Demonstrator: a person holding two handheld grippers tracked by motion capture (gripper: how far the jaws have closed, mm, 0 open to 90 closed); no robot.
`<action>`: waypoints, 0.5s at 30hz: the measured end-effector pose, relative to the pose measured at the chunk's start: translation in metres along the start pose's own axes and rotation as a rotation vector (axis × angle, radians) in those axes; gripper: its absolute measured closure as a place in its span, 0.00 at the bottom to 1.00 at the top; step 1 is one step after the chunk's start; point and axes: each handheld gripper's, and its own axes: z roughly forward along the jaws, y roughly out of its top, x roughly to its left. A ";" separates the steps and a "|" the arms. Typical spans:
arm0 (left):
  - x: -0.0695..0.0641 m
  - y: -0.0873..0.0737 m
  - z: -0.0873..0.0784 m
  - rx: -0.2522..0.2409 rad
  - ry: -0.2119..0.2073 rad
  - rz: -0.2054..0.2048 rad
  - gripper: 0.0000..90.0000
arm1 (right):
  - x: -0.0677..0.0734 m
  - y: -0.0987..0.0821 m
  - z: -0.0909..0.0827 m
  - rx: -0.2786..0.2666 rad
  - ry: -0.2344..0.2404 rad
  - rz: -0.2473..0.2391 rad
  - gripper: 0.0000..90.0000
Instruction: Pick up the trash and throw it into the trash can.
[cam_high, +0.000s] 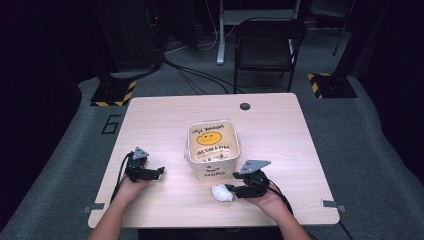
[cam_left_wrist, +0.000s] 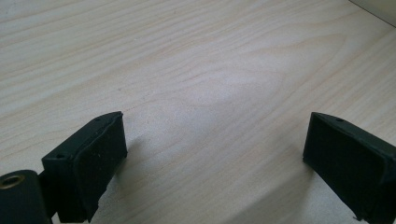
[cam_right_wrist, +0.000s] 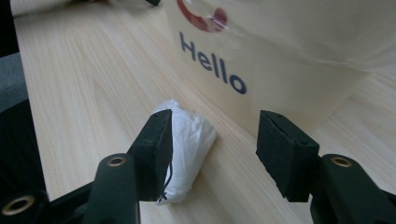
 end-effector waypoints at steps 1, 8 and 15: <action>0.000 0.000 0.000 0.000 0.000 0.000 0.07 | 0.001 0.000 0.001 0.005 0.007 -0.007 0.49; -0.001 0.000 0.000 -0.002 -0.001 -0.008 0.07 | 0.010 -0.001 0.010 0.039 0.051 -0.038 0.48; 0.000 0.000 0.001 -0.011 0.003 0.000 0.07 | 0.015 -0.002 0.017 0.058 0.083 -0.034 0.47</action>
